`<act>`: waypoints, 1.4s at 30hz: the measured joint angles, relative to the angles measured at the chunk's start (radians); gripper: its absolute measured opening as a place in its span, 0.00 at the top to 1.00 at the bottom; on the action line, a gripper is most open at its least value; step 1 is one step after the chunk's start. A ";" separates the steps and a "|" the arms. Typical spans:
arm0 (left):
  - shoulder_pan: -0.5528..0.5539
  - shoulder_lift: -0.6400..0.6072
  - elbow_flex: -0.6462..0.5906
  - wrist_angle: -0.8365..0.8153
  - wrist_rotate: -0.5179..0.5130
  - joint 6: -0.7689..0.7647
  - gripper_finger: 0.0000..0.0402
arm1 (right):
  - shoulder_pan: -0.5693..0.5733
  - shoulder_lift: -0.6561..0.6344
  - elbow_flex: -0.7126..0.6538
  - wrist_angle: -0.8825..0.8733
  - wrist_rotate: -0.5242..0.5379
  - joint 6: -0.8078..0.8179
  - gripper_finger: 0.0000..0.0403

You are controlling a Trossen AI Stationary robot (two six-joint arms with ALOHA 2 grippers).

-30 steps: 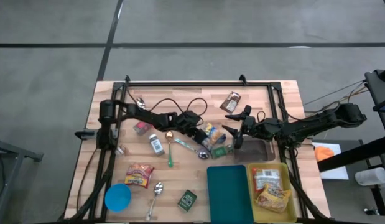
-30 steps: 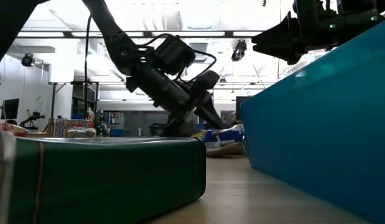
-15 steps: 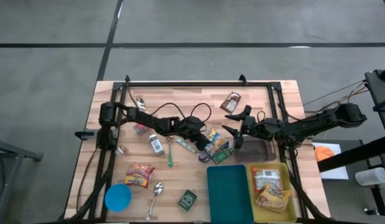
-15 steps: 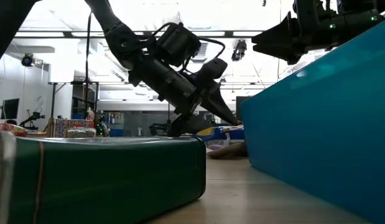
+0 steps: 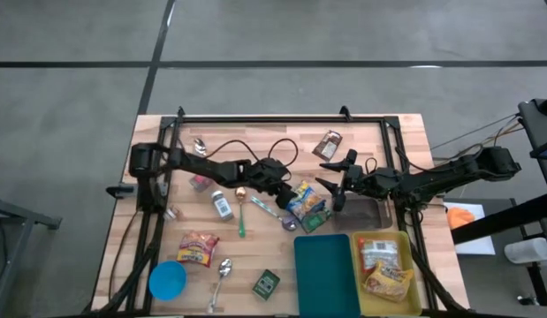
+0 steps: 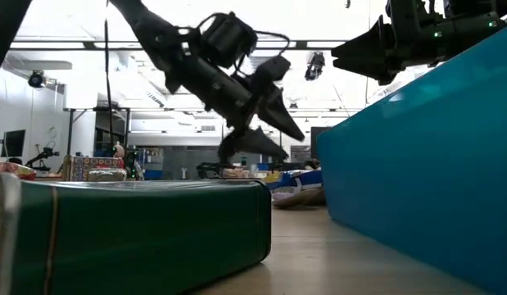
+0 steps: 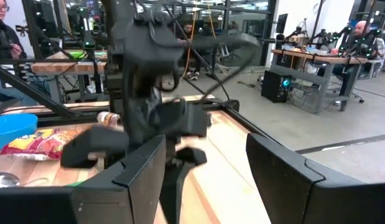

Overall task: Pick & Place Food Item
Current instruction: Put the blue noodle pack into the yellow bin

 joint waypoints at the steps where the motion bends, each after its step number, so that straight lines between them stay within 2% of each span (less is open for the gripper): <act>1: 0.000 -0.016 0.000 -0.017 -0.012 0.011 0.45 | 0.000 0.000 0.000 0.000 0.000 0.000 0.45; 8: -0.021 -0.170 -0.022 -0.076 -0.139 0.112 0.45 | 0.000 0.000 0.000 0.000 0.000 0.000 0.45; 11: -0.048 -0.261 -0.060 -0.069 -0.149 0.190 0.45 | 0.000 0.000 0.000 -0.001 0.000 0.000 0.45; 19: -0.100 -0.578 -0.209 -0.058 -0.161 0.314 0.45 | 0.000 0.000 0.000 0.000 0.000 0.000 0.45; 24: -0.105 -0.800 -0.314 -0.056 -0.222 0.397 0.45 | 0.000 0.000 0.000 -0.001 0.000 0.000 0.45; 32: -0.101 -1.096 -0.397 -0.063 -0.265 0.589 0.45 | 0.000 0.000 0.000 -0.001 0.000 0.000 0.45; 37: -0.101 -1.207 -0.396 -0.111 -0.264 0.626 0.45 | 0.000 0.000 0.000 -0.001 0.000 0.000 0.45; 42: -0.101 -1.234 -0.396 -0.189 -0.264 0.620 0.45 | 0.000 0.000 0.000 -0.001 0.000 0.000 0.45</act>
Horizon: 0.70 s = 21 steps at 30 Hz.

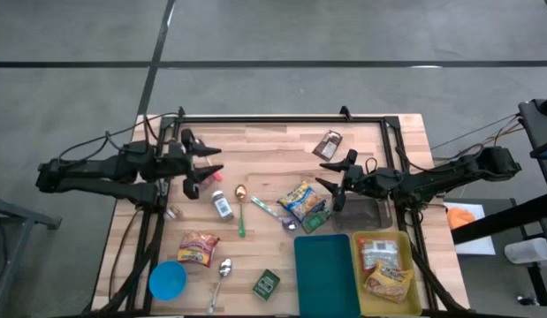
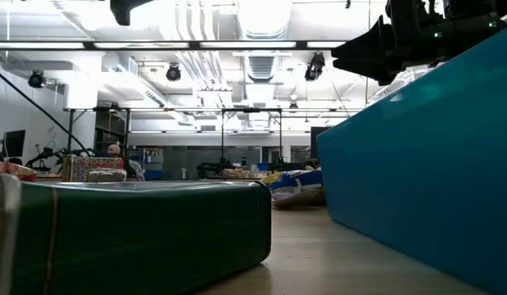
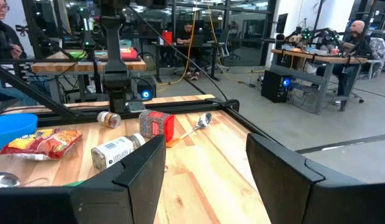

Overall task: Pick & Place Food Item
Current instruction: Put the blue noodle pack into the yellow bin

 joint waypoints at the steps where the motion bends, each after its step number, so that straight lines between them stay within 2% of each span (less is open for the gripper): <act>1: 0.000 0.002 0.000 -0.009 0.000 -0.002 0.45 | 0.000 0.000 0.000 0.000 0.000 0.000 0.45; 21: 0.000 0.008 0.000 -0.037 0.000 -0.006 0.45 | 0.000 0.000 0.000 0.000 0.000 0.000 0.45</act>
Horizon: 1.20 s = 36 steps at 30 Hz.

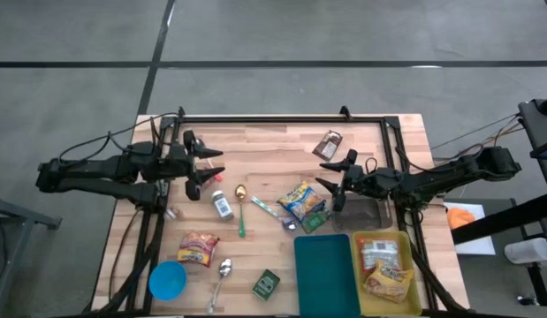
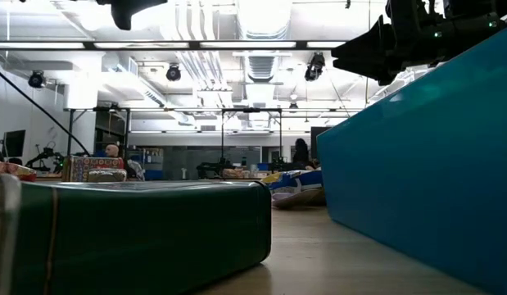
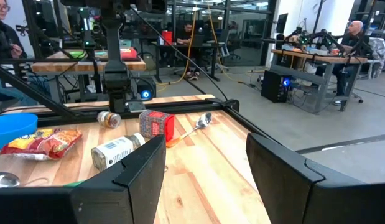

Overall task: Pick & Place Food Item
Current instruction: Put the blue noodle pack into the yellow bin

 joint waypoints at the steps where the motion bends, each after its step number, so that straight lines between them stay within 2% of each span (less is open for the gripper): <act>1: 0.000 0.000 0.000 -0.005 0.000 0.000 0.45 | 0.000 0.000 0.000 0.000 0.000 0.000 0.45; 36: 0.000 0.000 0.000 -0.027 0.000 -0.006 0.45 | 0.000 0.000 0.000 0.000 0.000 0.000 0.45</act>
